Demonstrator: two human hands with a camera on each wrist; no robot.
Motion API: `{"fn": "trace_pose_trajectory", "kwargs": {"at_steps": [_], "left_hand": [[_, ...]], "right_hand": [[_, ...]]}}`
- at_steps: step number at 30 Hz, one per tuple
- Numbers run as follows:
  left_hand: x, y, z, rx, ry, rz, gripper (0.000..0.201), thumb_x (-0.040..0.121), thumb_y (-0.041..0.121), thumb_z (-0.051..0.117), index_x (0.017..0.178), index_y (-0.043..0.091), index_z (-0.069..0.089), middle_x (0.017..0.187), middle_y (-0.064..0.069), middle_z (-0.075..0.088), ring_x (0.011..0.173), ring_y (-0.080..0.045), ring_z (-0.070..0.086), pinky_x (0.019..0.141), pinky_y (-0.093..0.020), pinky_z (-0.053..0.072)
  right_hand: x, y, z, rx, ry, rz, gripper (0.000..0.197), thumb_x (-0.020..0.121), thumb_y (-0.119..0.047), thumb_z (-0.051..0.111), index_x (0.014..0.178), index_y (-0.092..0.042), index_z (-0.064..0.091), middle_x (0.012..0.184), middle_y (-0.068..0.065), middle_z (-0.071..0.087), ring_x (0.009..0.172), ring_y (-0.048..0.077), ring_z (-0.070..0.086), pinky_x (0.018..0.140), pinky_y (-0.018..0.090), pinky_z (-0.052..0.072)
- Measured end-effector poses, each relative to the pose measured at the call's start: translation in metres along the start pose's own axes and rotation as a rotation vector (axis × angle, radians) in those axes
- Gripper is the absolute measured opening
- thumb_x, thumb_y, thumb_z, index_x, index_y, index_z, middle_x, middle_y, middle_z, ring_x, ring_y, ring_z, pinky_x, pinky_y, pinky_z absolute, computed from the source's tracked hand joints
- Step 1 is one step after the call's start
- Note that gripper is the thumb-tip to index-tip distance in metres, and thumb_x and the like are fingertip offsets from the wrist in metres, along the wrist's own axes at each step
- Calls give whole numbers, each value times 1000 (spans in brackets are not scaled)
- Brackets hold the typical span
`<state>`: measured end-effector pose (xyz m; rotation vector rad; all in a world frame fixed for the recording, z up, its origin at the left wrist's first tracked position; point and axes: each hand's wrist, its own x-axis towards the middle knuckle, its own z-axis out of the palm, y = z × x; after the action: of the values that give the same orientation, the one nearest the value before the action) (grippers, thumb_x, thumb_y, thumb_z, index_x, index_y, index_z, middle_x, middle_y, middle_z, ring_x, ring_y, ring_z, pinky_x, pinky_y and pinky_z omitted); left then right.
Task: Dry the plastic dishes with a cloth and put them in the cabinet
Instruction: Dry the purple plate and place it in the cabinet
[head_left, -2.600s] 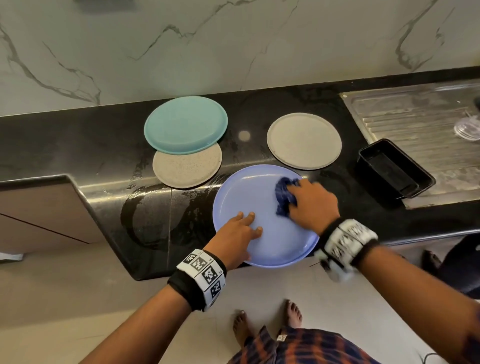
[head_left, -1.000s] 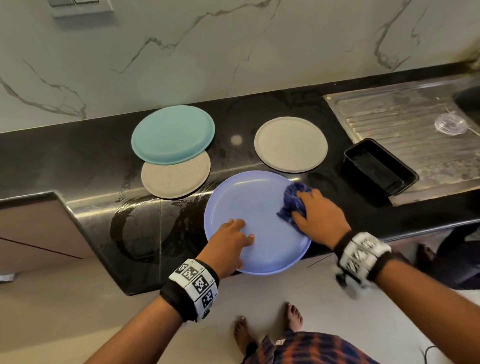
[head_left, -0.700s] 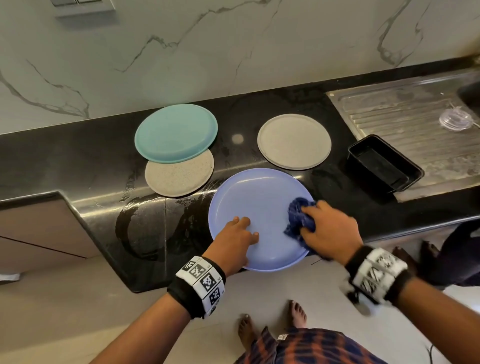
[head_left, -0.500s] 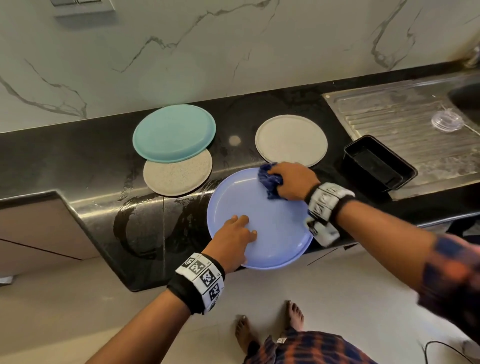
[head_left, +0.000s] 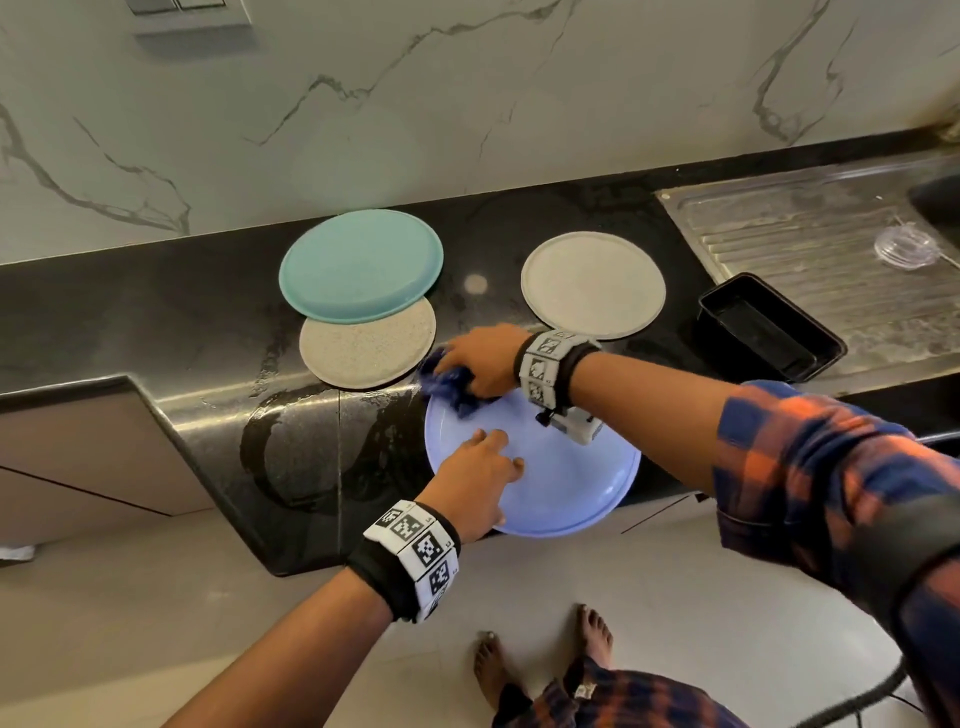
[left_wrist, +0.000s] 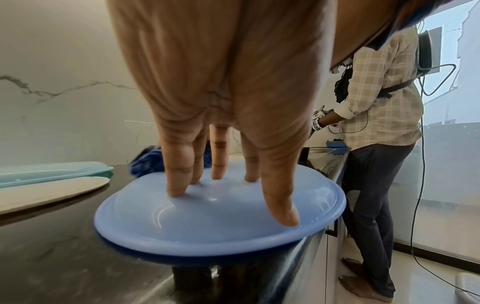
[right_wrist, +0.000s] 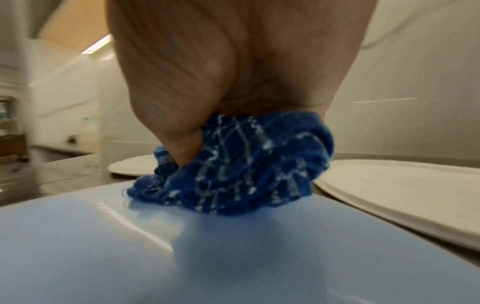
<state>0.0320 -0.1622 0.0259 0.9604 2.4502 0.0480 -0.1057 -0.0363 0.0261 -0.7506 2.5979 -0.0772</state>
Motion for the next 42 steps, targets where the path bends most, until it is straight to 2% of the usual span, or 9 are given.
{"fn": "trace_pose_trajectory", "kwargs": {"at_steps": [7, 12, 17, 22, 25, 28, 35, 39, 42], "left_hand": [[3, -1, 0, -36, 5, -9, 63, 80, 26, 77, 139, 23, 54, 139, -5, 35, 127, -31, 39, 104, -41, 42], [4, -1, 0, -19, 3, -10, 63, 81, 26, 77, 139, 23, 54, 139, -7, 36, 126, -30, 40, 102, -39, 43], [2, 2, -3, 5, -4, 0, 61, 83, 30, 75, 139, 22, 53, 141, -10, 36, 128, -31, 38, 106, -35, 37], [-2, 4, -7, -15, 11, 8, 60, 85, 26, 72, 142, 19, 53, 148, -11, 37, 136, -29, 33, 111, -31, 22], [-6, 5, -9, -7, -4, 1, 67, 90, 27, 68, 150, 17, 40, 156, -13, 27, 145, -28, 24, 115, -30, 12], [-9, 5, -11, -41, -13, -5, 69, 89, 27, 70, 151, 18, 39, 157, -11, 24, 146, -30, 22, 117, -31, 14], [-7, 4, -5, -68, -7, -23, 69, 89, 26, 70, 151, 23, 39, 161, -7, 20, 148, -29, 19, 118, -32, 15], [-5, 5, -5, -25, -26, -23, 68, 91, 28, 68, 151, 22, 38, 160, -8, 19, 147, -31, 18, 118, -35, 18], [-6, 7, -6, -9, -31, -19, 68, 91, 28, 67, 152, 21, 37, 159, -9, 20, 147, -32, 19, 118, -36, 19]], "right_hand": [[-81, 82, 47, 306, 320, 402, 28, 76, -38, 62, 101, -26, 67, 99, 6, 66, 89, 33, 64, 76, 40, 53], [-152, 53, 100, 284, 449, 492, 55, 73, -31, 62, 127, -20, 66, 111, 13, 60, 92, 40, 56, 79, 42, 50], [-192, -12, 125, 192, 374, 345, 52, 70, -35, 56, 119, -25, 69, 104, 4, 59, 82, 33, 54, 66, 40, 50], [-152, -3, 84, 94, 258, 220, 50, 73, -35, 48, 119, -33, 69, 114, -2, 64, 95, 32, 57, 68, 35, 43], [-110, 27, 56, 68, 240, 268, 47, 79, -33, 58, 125, -39, 63, 126, -5, 62, 104, 31, 57, 78, 40, 51], [-94, 48, 36, 123, 243, 392, 43, 78, -32, 61, 121, -37, 64, 118, -1, 64, 101, 32, 60, 78, 39, 53], [-166, 41, 93, 364, 409, 746, 37, 88, -47, 54, 119, -27, 56, 120, 8, 57, 105, 36, 60, 82, 41, 50], [-211, -3, 118, 286, 387, 701, 38, 87, -45, 57, 119, -24, 59, 113, 5, 59, 97, 31, 63, 72, 34, 47], [-204, -15, 111, 163, 317, 633, 43, 85, -49, 56, 123, -29, 60, 116, 0, 57, 96, 26, 62, 68, 32, 46]]}}
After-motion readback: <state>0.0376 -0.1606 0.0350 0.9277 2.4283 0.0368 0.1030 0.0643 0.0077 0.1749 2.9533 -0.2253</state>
